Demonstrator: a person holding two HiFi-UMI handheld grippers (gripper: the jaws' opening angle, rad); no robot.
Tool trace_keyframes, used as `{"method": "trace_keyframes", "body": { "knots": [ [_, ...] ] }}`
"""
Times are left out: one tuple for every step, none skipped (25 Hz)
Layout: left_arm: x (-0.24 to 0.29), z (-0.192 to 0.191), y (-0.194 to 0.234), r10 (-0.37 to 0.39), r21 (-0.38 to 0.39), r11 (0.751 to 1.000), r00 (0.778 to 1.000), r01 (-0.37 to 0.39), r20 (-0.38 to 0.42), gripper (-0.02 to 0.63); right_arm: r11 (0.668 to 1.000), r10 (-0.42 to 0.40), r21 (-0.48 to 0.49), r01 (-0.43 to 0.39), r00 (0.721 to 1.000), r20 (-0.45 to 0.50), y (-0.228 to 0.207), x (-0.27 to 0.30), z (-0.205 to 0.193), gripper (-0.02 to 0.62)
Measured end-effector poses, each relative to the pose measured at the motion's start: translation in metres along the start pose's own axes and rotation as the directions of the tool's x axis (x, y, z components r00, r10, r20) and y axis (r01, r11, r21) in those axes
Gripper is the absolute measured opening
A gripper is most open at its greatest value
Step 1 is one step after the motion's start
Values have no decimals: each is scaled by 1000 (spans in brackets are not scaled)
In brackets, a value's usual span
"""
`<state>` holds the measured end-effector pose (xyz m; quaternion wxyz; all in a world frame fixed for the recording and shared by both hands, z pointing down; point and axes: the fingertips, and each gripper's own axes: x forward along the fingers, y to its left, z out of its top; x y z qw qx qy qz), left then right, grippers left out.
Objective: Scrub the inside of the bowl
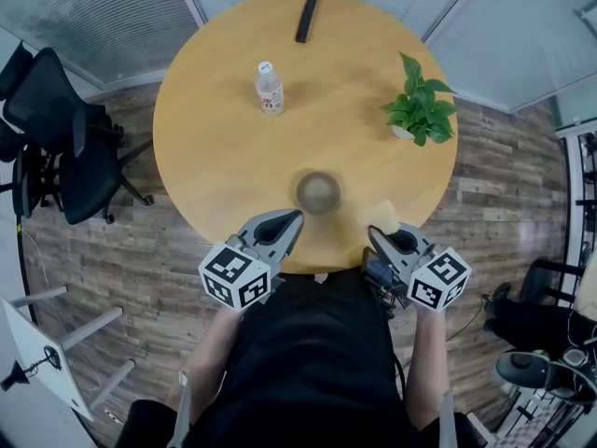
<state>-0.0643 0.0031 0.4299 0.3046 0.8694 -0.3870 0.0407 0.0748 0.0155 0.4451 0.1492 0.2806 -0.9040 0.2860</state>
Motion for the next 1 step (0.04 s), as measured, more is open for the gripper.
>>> {"method": "trace_keyframes", "body": {
  "knots": [
    [-1,-1,0,3,1,1000,1000,-3,0,12,1000,3,-4,-3,1000,-3,2,-1,-1,37]
  ]
}}
